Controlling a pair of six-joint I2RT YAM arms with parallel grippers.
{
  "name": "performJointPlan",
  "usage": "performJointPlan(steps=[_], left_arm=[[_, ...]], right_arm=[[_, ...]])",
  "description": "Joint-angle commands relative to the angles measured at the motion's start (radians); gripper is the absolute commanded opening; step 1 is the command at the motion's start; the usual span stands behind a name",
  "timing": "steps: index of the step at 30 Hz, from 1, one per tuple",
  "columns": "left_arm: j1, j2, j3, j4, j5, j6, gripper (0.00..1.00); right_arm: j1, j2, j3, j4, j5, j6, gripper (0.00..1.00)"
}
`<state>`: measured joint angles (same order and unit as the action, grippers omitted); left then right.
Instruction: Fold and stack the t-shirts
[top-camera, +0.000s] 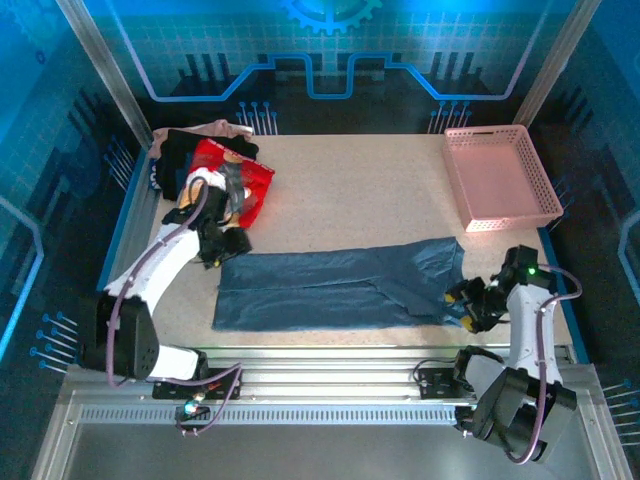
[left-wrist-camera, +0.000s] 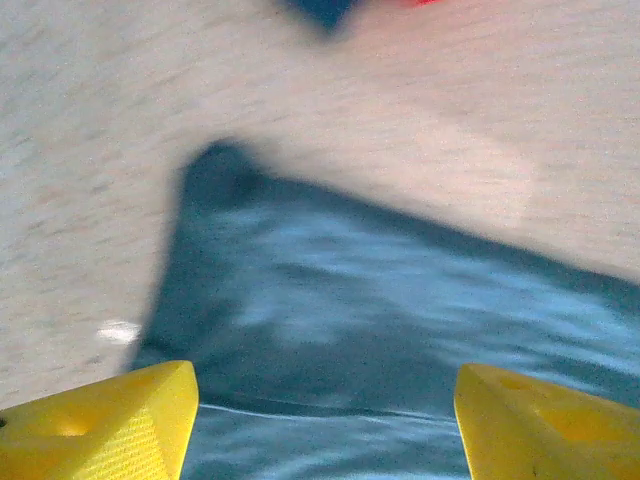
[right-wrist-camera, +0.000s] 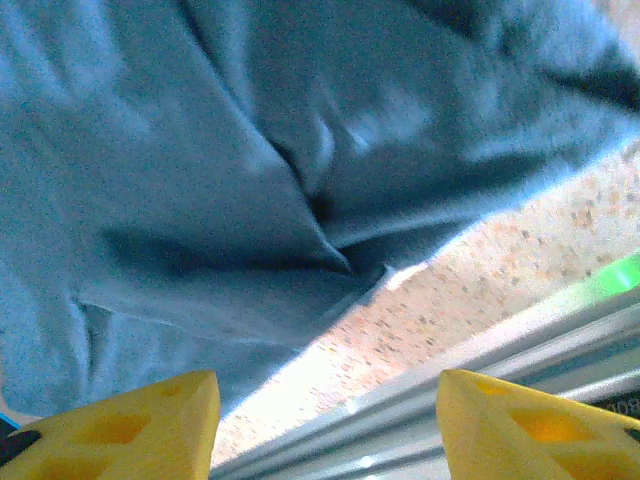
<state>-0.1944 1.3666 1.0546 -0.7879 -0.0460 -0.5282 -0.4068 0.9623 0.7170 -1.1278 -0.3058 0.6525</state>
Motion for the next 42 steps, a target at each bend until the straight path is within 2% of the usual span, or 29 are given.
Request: performJointPlan(steps=[1, 4, 6, 8, 11, 13, 18, 27, 34, 38, 40, 42], left_arm=[[-0.165, -0.046, 0.063, 0.003, 0.047, -0.116, 0.71], [-0.294, -0.024, 0.045, 0.16, 0.205, -0.221, 0.71], [-0.371, 0.017, 0.013, 0.301, 0.303, -0.29, 0.7], [-0.445, 0.063, 0.0, 0.407, 0.336, -0.346, 0.69], [-0.518, 0.134, -0.061, 0.587, 0.34, -0.505, 0.65], [-0.554, 0.163, -0.113, 0.655, 0.296, -0.609, 0.63], [-0.632, 0.201, -0.145, 0.696, 0.215, -0.689, 0.62], [-0.703, 0.186, -0.142, 0.674, 0.114, -0.668, 0.62], [-0.745, 0.139, -0.165, 0.667, 0.055, -0.623, 0.62], [-0.76, 0.104, -0.199, 0.673, 0.033, -0.625, 0.62], [-0.765, 0.093, -0.207, 0.669, 0.031, -0.624, 0.62], [-0.77, 0.086, -0.207, 0.667, 0.031, -0.614, 0.61]], right_arm=[[0.062, 0.013, 0.129, 0.072, -0.012, -0.015, 0.64], [0.179, 0.131, 0.252, 0.078, -0.083, -0.16, 0.63], [0.313, 0.243, 0.34, 0.023, -0.043, -0.283, 0.62], [0.442, 0.344, 0.4, -0.031, 0.052, -0.367, 0.61], [0.586, 0.45, 0.433, -0.056, 0.16, -0.424, 0.6], [0.618, 0.493, 0.429, -0.049, 0.166, -0.427, 0.6], [0.737, 0.573, 0.406, -0.019, 0.198, -0.4, 0.6], [0.816, 0.681, 0.329, 0.03, 0.295, -0.346, 0.56], [0.846, 0.77, 0.347, 0.066, 0.335, -0.321, 0.47], [0.852, 0.799, 0.342, 0.085, 0.352, -0.301, 0.36], [0.848, 0.814, 0.348, 0.086, 0.363, -0.296, 0.22], [0.843, 0.806, 0.359, 0.084, 0.365, -0.289, 0.13]])
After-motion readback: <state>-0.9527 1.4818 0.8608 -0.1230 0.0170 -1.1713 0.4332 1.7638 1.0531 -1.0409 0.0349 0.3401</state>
